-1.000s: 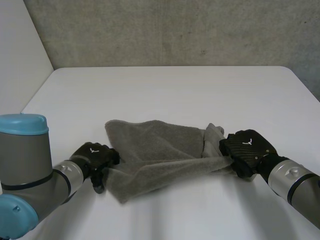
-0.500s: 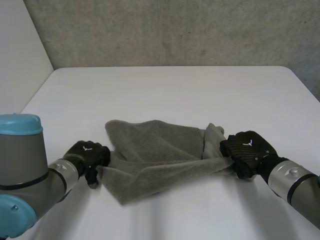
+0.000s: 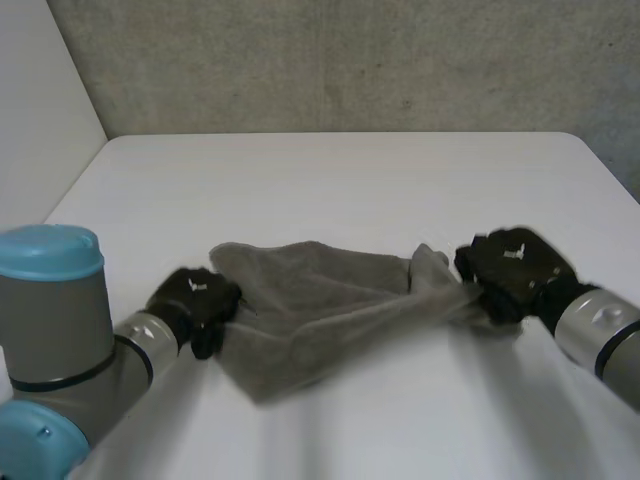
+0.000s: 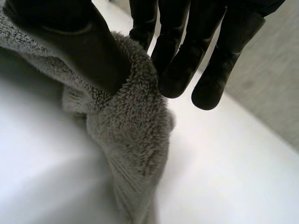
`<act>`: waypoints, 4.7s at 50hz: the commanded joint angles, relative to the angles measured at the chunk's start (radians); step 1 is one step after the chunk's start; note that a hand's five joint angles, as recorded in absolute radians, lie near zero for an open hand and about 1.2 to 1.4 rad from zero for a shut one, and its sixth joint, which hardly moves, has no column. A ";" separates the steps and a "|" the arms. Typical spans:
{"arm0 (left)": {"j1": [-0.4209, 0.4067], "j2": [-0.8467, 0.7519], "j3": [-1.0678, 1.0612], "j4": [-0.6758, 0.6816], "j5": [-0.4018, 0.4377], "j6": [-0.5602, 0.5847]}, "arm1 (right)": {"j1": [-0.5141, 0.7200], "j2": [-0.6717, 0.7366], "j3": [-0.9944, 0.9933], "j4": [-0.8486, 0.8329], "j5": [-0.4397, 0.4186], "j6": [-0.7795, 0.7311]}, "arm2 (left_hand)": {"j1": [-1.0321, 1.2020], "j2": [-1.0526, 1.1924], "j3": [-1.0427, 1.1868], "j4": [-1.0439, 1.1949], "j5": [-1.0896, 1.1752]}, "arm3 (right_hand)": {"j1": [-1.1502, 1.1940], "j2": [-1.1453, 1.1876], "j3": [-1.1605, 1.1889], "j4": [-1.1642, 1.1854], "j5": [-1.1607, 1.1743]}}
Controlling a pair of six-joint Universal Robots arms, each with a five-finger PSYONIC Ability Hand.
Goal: Fold the towel.
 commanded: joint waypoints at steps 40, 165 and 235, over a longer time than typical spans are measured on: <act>-0.010 -0.111 0.868 0.265 -0.228 -0.163 | 0.194 0.308 -0.935 -0.277 0.348 -0.075 | -0.040 -0.096 -0.133 -0.117 -0.253 | 0.064 0.083 0.063 0.056 0.059; 0.136 -0.006 -0.156 0.500 -0.017 0.024 | -0.111 0.133 -0.086 -0.217 0.130 0.249 | -0.040 -0.096 -0.133 -0.117 -0.253 | 0.064 0.083 0.063 0.056 0.059; 0.114 0.173 -0.225 0.540 -0.011 0.024 | -0.208 0.087 -0.078 -0.107 0.043 0.170 | -0.040 -0.096 -0.133 -0.117 -0.253 | 0.064 0.083 0.063 0.056 0.059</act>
